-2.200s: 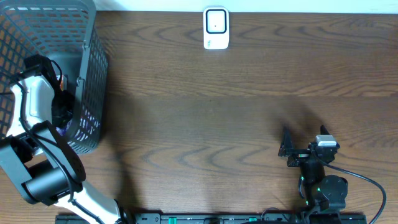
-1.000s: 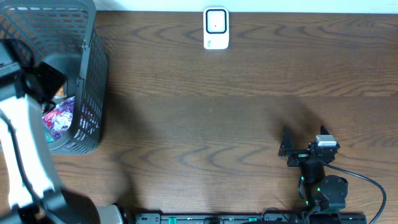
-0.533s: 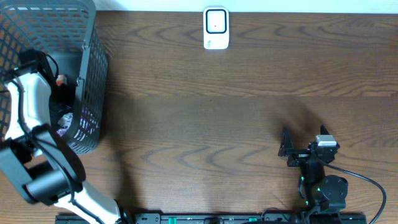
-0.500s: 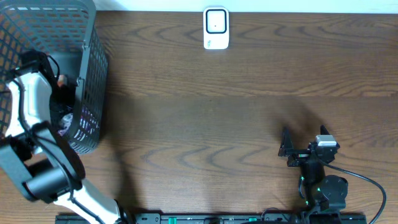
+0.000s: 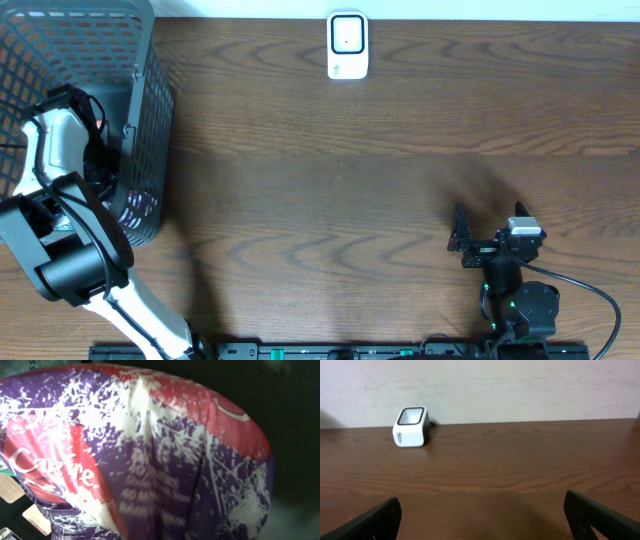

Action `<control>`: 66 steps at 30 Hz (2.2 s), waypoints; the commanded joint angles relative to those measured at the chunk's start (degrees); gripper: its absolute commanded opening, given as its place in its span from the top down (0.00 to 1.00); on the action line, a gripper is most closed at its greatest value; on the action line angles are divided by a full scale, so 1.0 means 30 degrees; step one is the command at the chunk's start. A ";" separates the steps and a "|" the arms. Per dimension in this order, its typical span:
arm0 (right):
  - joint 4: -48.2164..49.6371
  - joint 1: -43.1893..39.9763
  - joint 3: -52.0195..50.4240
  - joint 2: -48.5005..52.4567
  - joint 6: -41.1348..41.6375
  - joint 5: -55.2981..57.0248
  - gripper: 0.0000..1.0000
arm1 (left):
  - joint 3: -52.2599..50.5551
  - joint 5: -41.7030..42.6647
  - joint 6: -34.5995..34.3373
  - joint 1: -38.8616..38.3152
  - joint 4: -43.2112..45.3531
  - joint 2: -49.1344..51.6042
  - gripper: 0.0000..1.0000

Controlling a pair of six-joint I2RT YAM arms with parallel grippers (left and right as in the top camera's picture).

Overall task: Scan the item barcode
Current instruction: 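Grasp the purple Carefree package inside the basket with the left gripper, then lift the purple package out and carry it toward the scanner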

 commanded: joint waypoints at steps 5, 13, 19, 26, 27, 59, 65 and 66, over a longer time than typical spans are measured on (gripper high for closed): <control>-0.0022 0.0073 -0.0073 -0.0095 0.0255 -0.0044 0.01 | 0.0109 0.0197 -0.0080 0.0204 -0.0517 -0.0248 0.93; -0.0022 0.0073 -0.0066 -0.0095 0.0255 -0.0044 0.01 | 0.0787 0.1654 -0.0124 0.0204 0.2113 -0.7431 0.93; -0.0022 0.0073 -0.0073 -0.0095 0.0255 -0.0044 0.01 | 0.0787 0.1872 -0.0852 0.0204 0.4335 -1.0790 0.93; -0.0022 0.0073 -0.0066 -0.0095 0.0255 -0.0044 0.01 | 0.0787 0.4590 -0.1035 0.0182 0.9260 -1.4564 0.92; -0.0022 0.0073 -0.0073 -0.0095 0.0255 -0.0044 0.01 | 0.0787 0.5129 -0.1035 0.0153 0.9850 -1.5103 0.93; -0.0022 0.0073 -0.0066 -0.0095 0.0255 -0.0044 0.01 | 0.0750 0.3672 0.1348 -1.9664 0.8138 -0.3694 0.88; -0.0022 0.0073 -0.0066 -0.0095 0.0255 -0.0044 0.01 | 0.0750 0.3672 0.1355 -1.9890 0.8182 -0.2295 0.51; -0.0022 0.0073 -0.0066 -0.0095 0.0255 -0.0044 0.01 | 0.0758 0.3672 0.1355 -1.9832 0.8233 -0.2331 0.42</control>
